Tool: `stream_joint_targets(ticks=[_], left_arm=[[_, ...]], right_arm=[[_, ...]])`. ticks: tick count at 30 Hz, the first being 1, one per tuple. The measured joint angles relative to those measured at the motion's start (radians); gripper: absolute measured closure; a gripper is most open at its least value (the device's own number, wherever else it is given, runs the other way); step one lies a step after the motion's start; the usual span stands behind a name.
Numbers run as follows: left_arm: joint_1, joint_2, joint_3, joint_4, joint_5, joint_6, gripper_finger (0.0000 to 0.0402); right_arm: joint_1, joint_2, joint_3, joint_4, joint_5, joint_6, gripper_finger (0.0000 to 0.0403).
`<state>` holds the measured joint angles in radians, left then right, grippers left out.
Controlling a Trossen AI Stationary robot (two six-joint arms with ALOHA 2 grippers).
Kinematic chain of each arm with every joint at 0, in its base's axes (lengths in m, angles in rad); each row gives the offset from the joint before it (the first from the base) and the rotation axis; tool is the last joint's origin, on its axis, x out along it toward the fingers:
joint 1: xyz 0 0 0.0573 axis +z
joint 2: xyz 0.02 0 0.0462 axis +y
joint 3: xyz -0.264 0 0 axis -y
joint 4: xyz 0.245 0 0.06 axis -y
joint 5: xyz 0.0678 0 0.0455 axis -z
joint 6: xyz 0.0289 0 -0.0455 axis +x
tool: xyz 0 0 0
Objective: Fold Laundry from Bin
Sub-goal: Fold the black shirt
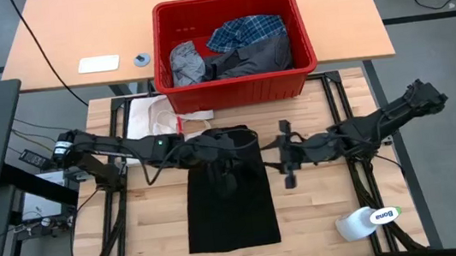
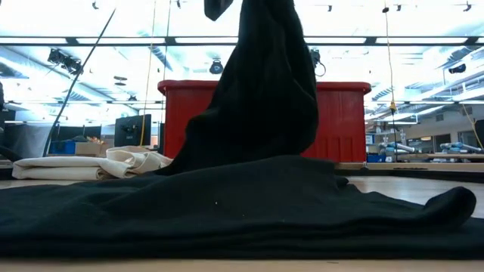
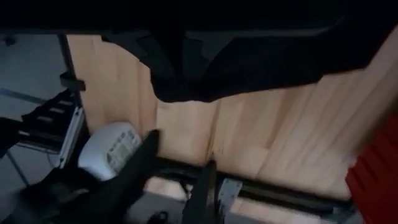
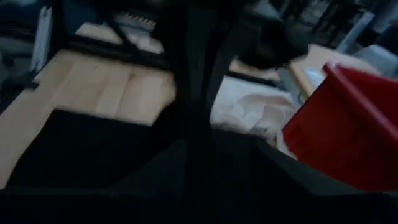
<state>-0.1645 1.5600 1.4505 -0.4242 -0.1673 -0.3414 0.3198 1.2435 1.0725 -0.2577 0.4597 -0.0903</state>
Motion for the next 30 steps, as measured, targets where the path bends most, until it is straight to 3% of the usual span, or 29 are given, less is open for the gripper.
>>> stream_joint_targets(ticks=[8, 15, 24, 27, 30], left_arm=[[0.006, -0.023, 0.001, 0.023, -0.033, -0.089, 0.0396], [0.007, -0.040, 0.001, 0.056, -0.078, -0.140, 0.0396], [0.006, -0.067, 0.002, 0.159, -0.075, -0.121, 0.0395], [0.005, -0.073, 0.002, 0.106, -0.075, -0.131, 0.0394], [0.004, -0.074, 0.002, 0.022, -0.074, -0.177, 0.0393]], right_arm=[[-0.029, 0.112, 0.068, -0.007, 0.019, 0.098, 0.0095], [-0.007, 0.152, 0.068, -0.042, 0.166, 0.208, 0.0088], [-0.023, 0.215, 0.032, -0.049, 0.225, 0.290, 0.0134], [-0.028, 0.211, 0.032, -0.054, 0.212, 0.292, 0.0185], [-0.041, 0.183, 0.032, -0.102, 0.131, 0.325, 0.0272]])
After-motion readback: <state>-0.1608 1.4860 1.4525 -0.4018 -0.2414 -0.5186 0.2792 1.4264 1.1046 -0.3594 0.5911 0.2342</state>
